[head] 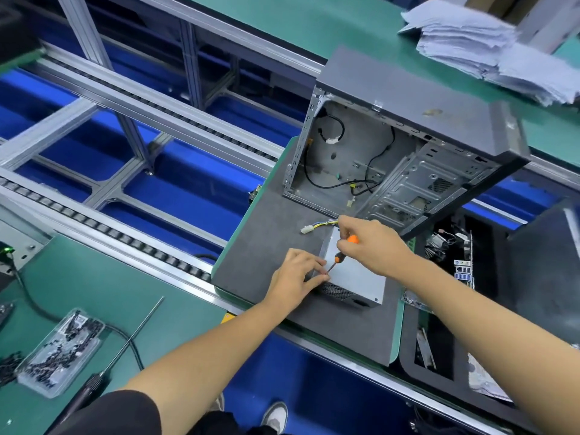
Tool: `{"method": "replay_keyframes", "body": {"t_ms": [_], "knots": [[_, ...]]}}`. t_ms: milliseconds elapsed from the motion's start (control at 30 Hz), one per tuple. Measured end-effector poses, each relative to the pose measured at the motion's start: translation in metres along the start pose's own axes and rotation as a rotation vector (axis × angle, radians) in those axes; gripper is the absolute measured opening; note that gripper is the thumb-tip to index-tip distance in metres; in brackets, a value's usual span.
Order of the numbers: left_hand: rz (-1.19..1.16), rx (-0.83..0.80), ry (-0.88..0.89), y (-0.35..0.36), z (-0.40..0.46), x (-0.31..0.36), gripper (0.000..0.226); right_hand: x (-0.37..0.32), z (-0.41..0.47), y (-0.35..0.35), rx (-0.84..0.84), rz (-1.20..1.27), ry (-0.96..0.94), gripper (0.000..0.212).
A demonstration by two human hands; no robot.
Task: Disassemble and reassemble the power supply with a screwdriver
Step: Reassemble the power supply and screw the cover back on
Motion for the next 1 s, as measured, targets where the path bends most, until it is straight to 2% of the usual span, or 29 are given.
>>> {"method": "replay_keyframes", "body": {"t_ms": [100, 167, 367, 433, 500, 600, 633, 700, 800, 867, 933, 1000], "knots": [[0.028, -0.01, 0.035, -0.003, 0.002, 0.004, 0.015, -0.017, 0.001, -0.001, -0.205, -0.146, -0.107, 0.014], [0.036, -0.019, 0.037, -0.004, 0.003, 0.004, 0.015, -0.031, -0.001, -0.003, -0.275, -0.267, -0.223, 0.021], [0.024, -0.01, 0.014, -0.005, 0.004, 0.004, 0.014, -0.067, -0.009, 0.005, -0.224, -0.622, -0.626, 0.001], [0.043, -0.017, -0.032, -0.005, 0.003, 0.002, 0.016, -0.076, -0.016, 0.006, -0.194, -0.734, -0.797, 0.011], [0.061, -0.019, -0.031, -0.006, 0.003, 0.004, 0.016, -0.072, -0.016, 0.004, -0.219, -0.735, -0.769, 0.017], [0.057, -0.036, -0.01, -0.005, 0.003, 0.007, 0.015, -0.054, -0.011, 0.0, -0.303, -0.531, -0.469, 0.021], [0.06, -0.042, -0.019, -0.005, 0.003, 0.007, 0.015, -0.047, -0.009, 0.0, -0.307, -0.453, -0.377, 0.021], [0.058, -0.051, -0.034, -0.006, 0.003, 0.007, 0.016, -0.045, -0.007, -0.002, -0.242, -0.46, -0.334, 0.023], [0.044, -0.053, -0.025, -0.008, 0.003, 0.009, 0.018, -0.052, -0.007, 0.005, -0.212, -0.613, -0.438, 0.019], [0.05, -0.049, -0.018, -0.01, 0.003, 0.01, 0.018, -0.057, -0.01, 0.01, -0.251, -0.738, -0.564, 0.005], [0.102, -0.07, -0.053, -0.009, 0.003, 0.01, 0.017, -0.069, -0.018, 0.016, -0.269, -0.873, -0.738, 0.019], [0.149, -0.082, -0.076, -0.008, 0.003, 0.011, 0.017, -0.083, -0.031, 0.022, -0.23, -0.984, -0.919, 0.025]]}}
Point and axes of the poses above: each hand's wrist, its own z-axis towards the middle knuckle, its own y-axis out of the palm, x = y × z, the point moved 8 cm from there along z, towards the middle knuckle, and after that the axes turned 1 degree about -x, right-handed, at the moved point
